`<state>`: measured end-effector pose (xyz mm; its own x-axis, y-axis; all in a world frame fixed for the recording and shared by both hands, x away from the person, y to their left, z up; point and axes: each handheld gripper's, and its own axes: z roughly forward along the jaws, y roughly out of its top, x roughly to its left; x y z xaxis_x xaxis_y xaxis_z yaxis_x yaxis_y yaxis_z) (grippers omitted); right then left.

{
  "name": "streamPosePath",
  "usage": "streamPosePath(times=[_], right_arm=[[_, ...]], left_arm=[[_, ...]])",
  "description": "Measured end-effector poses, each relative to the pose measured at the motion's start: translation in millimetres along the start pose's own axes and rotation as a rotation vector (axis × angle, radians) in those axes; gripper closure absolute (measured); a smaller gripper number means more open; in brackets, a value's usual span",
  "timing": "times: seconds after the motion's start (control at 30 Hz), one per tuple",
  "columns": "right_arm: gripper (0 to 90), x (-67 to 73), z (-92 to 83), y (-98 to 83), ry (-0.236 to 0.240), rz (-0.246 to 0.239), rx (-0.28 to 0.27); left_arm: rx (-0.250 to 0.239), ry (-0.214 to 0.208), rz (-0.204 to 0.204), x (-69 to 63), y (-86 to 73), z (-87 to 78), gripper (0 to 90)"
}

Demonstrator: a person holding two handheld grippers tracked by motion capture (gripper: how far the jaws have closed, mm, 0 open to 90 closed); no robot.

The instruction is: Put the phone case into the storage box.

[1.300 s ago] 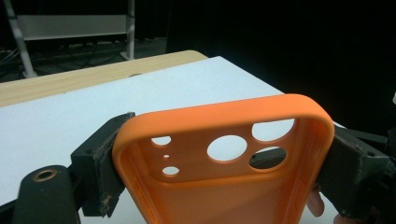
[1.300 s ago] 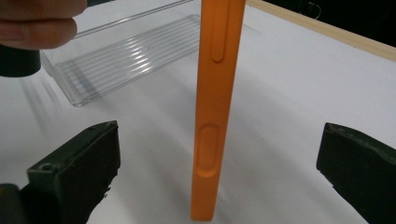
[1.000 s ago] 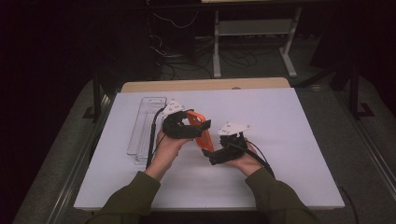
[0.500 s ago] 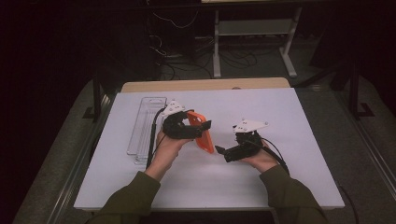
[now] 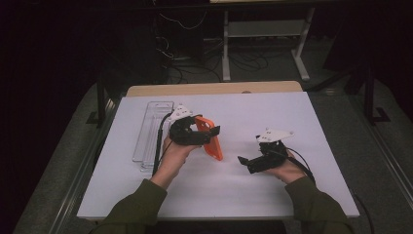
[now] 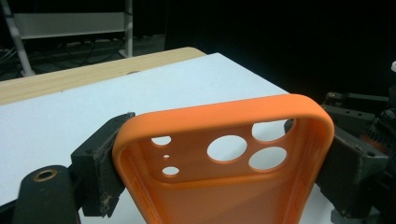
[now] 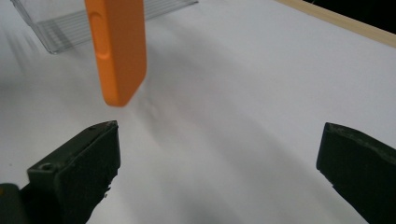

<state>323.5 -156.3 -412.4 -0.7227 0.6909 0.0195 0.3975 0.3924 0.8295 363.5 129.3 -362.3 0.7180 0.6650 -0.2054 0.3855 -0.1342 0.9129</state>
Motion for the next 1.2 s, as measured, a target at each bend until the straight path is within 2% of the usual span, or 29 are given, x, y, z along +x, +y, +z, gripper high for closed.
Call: streamPosePath(times=[0.27, 0.4, 0.7, 1.0, 1.07, 1.2], right_arm=[[0.0, -10.3, -19.7, -18.9, -0.046, 0.046, 0.000], [0.0, -11.0, -25.6, -27.8, -0.060, 0.040, 0.007], [0.0, -7.9, -34.6, -42.3, -0.085, 0.060, 0.025], [0.0, -7.3, -43.9, -57.3, -0.104, 0.081, 0.002], [0.0, -4.9, -45.1, -57.6, -0.104, 0.105, -0.013], [0.0, 0.0, -43.7, -55.7, -0.099, 0.104, -0.029]], left_arm=[[-0.011, 0.001, 0.003, -0.1, 0.1, -0.1, 14.5], [-0.005, 0.003, 0.007, -0.3, 0.4, -0.6, 14.5], [-0.013, 0.002, 0.001, -0.1, 0.8, -1.4, 14.5], [-0.014, 0.004, 0.002, 1.5, 2.0, -3.3, 14.6], [-0.015, 0.003, 0.002, 1.3, 2.1, -3.2, 14.6], [-0.020, 0.000, 0.002, 1.2, 2.1, -2.6, 14.6]])
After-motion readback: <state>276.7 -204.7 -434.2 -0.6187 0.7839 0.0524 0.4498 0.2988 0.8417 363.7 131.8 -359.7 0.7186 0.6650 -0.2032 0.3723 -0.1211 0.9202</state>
